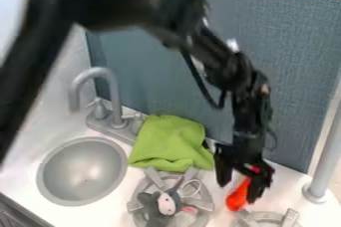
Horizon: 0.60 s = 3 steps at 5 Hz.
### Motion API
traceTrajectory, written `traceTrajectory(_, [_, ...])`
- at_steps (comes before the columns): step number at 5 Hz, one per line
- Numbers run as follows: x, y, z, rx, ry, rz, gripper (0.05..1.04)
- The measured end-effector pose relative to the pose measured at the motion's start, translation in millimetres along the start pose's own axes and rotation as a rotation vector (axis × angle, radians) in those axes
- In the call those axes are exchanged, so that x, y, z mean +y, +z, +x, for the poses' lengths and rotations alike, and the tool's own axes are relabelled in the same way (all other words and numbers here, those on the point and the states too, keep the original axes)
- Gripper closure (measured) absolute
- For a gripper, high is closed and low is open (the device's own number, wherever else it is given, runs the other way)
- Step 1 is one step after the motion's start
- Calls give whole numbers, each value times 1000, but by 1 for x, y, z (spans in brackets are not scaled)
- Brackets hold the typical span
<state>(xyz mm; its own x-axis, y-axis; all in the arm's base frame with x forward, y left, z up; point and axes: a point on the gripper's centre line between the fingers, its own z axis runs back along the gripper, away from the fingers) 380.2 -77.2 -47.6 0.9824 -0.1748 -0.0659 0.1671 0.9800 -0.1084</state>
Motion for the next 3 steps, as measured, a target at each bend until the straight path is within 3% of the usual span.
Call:
traceTrajectory(1, [7,32,-27,-59,11,8,83])
traceTrajectory(2, [13,63,-72,-83,12,72,83])
traceTrajectory(3, [18,80,-115,-79,20,129,83])
